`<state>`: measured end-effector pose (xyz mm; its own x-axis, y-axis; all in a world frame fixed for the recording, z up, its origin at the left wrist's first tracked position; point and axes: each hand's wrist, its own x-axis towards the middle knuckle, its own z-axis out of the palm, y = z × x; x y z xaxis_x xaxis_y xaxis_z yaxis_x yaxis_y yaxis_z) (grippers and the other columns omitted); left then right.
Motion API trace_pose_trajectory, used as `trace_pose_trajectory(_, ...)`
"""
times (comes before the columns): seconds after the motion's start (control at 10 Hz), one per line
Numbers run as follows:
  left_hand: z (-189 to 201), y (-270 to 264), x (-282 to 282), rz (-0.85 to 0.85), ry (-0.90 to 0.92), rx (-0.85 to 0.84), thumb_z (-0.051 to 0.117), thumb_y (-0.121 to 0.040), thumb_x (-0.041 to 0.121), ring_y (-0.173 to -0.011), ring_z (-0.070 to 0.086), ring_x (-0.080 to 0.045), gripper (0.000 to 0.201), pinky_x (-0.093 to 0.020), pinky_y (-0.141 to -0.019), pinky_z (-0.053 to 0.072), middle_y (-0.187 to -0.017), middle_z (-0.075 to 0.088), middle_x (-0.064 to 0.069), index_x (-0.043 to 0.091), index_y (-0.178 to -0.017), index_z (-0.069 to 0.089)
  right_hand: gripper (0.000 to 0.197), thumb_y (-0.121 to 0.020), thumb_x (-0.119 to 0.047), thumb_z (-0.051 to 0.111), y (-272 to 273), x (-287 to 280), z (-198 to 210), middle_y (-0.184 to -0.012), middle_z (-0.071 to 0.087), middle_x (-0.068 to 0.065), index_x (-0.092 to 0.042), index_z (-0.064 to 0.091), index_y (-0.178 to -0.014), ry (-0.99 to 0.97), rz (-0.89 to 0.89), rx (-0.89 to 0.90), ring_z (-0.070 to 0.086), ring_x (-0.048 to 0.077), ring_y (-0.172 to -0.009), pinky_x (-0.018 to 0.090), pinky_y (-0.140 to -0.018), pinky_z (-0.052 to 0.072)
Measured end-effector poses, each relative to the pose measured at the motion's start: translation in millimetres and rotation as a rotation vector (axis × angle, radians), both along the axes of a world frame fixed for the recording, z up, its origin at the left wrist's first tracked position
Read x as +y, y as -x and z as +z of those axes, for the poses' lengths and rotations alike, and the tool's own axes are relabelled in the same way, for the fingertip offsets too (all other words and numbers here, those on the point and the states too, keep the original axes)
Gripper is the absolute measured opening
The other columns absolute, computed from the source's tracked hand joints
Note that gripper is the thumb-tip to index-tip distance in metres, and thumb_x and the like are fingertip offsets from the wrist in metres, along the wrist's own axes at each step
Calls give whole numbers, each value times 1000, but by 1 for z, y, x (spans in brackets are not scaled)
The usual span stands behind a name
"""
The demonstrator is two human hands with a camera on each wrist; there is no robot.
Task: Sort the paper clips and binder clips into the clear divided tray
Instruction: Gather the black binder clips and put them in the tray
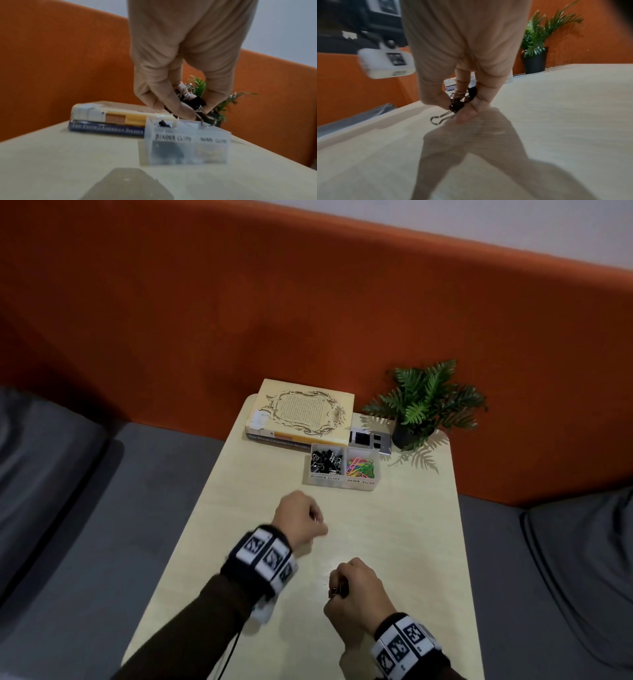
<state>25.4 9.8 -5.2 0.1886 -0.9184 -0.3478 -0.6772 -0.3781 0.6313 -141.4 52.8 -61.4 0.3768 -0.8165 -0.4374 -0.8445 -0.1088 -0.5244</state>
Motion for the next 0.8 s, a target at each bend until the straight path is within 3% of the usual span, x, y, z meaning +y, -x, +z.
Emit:
trace_pose_trajectory(0.1,15,-5,-55,8,86,-56,71,-73,10,-79,63,-17,5,-27,-75,54,-75,63,-3,7,-71,75,11,-62,-13,51,2,-1,4,-84,47,-7,-24,54,-63,-11,-12,-31,51,12,-70,15,-59,42)
trace_pose_trajectory(0.2,16,-6,-98,-13,69,-130,64,-76,8,-68,59,-23,19,-35,-75,59,-67,57,-5,13,-59,58,16,-63,-12,50,6,-2,10,-80,45,-11,-27,51,-58,-10,-42,-66,48,6,-66,9,-52,36)
trace_pose_trajectory(0.3,7,-6,-121,-66,33,-169,66,-81,11,-69,52,-22,22,-37,-81,59,-73,55,-7,10,-64,53,11,-59,-15,49,10,-8,19,-79,51,-9,-21,59,-61,2,-116,-116,53,7,-71,8,-54,37)
trace_pose_trajectory(0.4,5,-5,-126,-103,3,-176,68,-82,12,-78,57,-25,12,-37,-88,57,-83,60,-14,7,-73,61,7,-53,-21,52,8,-32,32,-73,56,-7,-28,50,-53,4,-147,-175,54,9,-66,12,-55,40)
trace_pose_trajectory(0.5,10,-11,-113,-41,128,-117,71,-81,14,-97,62,-26,12,-32,-92,54,-104,67,-15,10,-92,72,15,-55,-21,63,-2,-72,48,-76,61,4,-29,51,-57,84,-153,-219,57,21,-71,26,-64,46)
trace_pose_trajectory(0.6,17,-23,-74,30,244,-49,69,-83,15,-104,62,-21,24,-29,-92,50,-115,68,-8,10,-106,70,18,-60,-6,73,-26,-121,66,-83,65,13,-14,58,-66,186,-144,-289,58,27,-75,32,-67,46)
trace_pose_trajectory(0.7,17,-40,-11,-13,185,37,67,-85,18,-84,62,-8,18,-17,-80,46,-105,68,2,19,-102,69,16,-66,-6,71,-61,-164,77,-89,58,7,-12,58,-73,220,-119,-275,54,22,-78,28,-66,44)
trace_pose_trajectory(0.8,13,-64,71,-56,-53,107,67,-80,30,-62,57,7,15,-10,-70,44,-78,67,21,43,-77,61,13,-70,-7,67,-89,-190,72,-94,54,12,-11,57,-76,239,-68,-153,53,27,-81,32,-67,47)
